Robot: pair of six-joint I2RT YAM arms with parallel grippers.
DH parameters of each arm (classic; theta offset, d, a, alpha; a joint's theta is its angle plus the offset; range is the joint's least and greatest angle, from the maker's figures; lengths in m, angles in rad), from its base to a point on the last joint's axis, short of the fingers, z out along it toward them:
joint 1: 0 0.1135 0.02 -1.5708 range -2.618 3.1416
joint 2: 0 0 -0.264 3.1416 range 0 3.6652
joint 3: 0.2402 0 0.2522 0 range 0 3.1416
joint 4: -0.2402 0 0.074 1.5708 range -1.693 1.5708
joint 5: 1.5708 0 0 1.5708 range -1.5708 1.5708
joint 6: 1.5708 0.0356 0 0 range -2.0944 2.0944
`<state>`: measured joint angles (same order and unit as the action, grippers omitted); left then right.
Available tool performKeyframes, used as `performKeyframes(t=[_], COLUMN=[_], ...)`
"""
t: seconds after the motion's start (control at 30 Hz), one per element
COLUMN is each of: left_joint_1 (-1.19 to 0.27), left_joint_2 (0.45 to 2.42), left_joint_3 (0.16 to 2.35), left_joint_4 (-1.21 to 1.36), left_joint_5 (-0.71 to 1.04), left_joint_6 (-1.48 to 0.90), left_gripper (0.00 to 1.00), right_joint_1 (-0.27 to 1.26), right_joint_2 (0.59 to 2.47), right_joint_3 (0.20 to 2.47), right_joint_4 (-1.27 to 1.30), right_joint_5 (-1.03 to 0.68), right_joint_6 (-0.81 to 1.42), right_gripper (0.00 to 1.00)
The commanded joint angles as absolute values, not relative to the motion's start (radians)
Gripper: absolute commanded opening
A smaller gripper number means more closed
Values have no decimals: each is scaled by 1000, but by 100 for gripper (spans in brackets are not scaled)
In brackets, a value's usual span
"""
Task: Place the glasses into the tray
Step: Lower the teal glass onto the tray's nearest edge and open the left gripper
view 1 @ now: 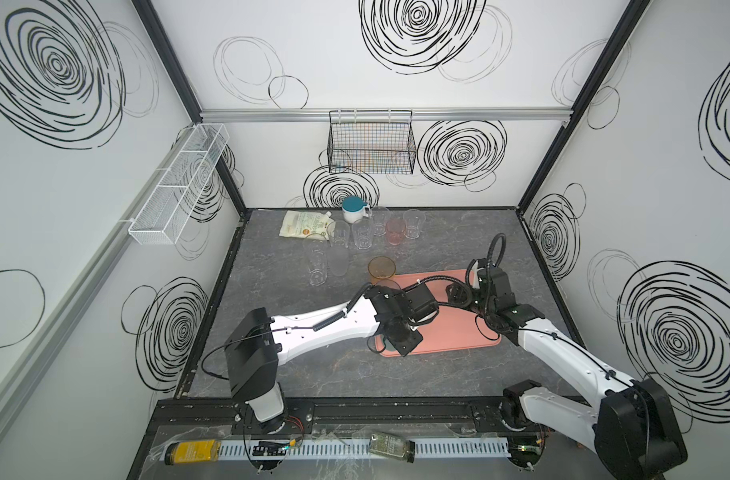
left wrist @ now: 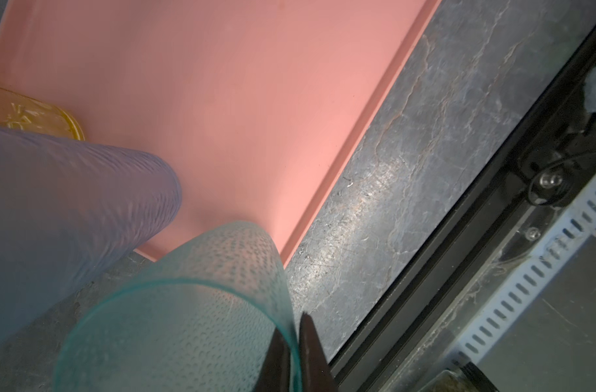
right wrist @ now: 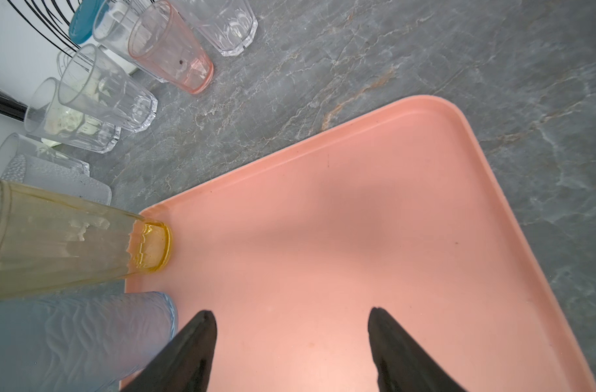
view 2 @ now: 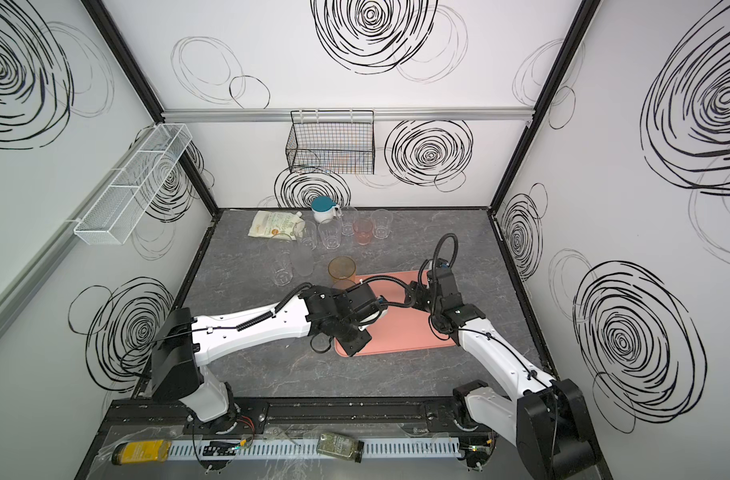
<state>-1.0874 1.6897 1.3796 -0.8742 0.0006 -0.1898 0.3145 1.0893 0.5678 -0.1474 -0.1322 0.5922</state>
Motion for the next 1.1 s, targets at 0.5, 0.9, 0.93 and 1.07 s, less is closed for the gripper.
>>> performKeyframes(t=[0.5,0.9,0.93,1.07], left_joint_1=[-1025,-925,-897,-759], left_joint_2=[1707,1572,1555,1469], left_joint_3=[1405,1513,1505,1437], left_joint_4=[-887,-795,-766,-627], left_joint_5=[78,129,134,91], left_joint_6=[-72,-95,-111,-183], left_gripper=[40,52,52,53], right_joint_1=[351,428,429,448], right_joint_2=[1157,1161,1161,1191], right_joint_3=[590,640,643,698], right_joint_4=[-112,-151,-145,-138], right_joint_5=[-137,-67,-71,-54], right_joint_6=[615,621,621,608], right_gripper=[75,75,75,75])
